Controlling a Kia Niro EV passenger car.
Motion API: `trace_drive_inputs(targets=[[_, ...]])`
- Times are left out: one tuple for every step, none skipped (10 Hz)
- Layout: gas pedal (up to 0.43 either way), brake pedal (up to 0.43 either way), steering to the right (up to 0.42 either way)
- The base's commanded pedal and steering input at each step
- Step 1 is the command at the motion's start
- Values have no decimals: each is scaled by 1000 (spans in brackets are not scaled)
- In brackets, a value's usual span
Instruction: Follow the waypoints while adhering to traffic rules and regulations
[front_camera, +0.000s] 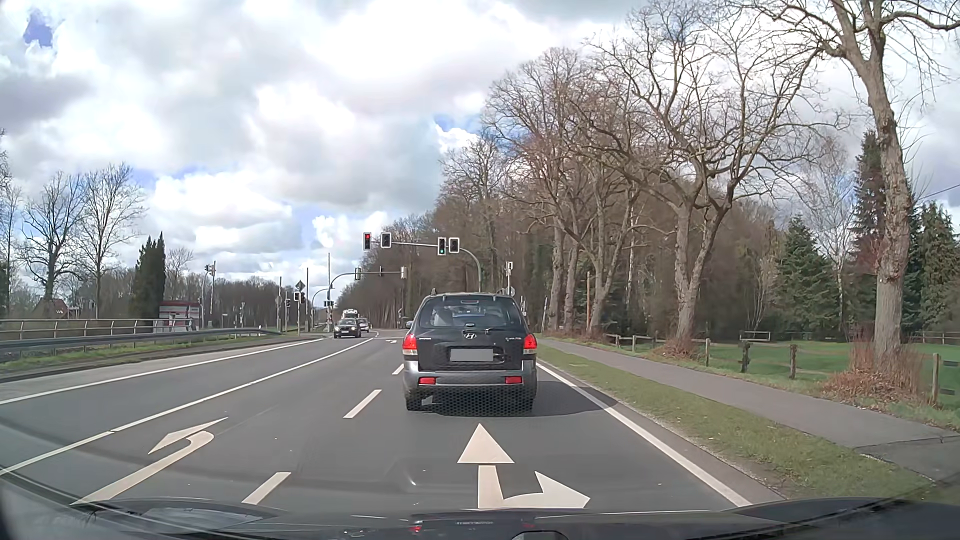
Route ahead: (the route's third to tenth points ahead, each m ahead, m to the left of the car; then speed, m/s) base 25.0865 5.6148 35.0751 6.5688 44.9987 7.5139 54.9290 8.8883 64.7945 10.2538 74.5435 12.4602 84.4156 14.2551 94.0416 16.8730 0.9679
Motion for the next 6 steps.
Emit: trace_drive_inputs(targets=[[0,165,6],[0,165,6],[0,165,6],[0,165,6],[0,165,6],[0,165,5]])
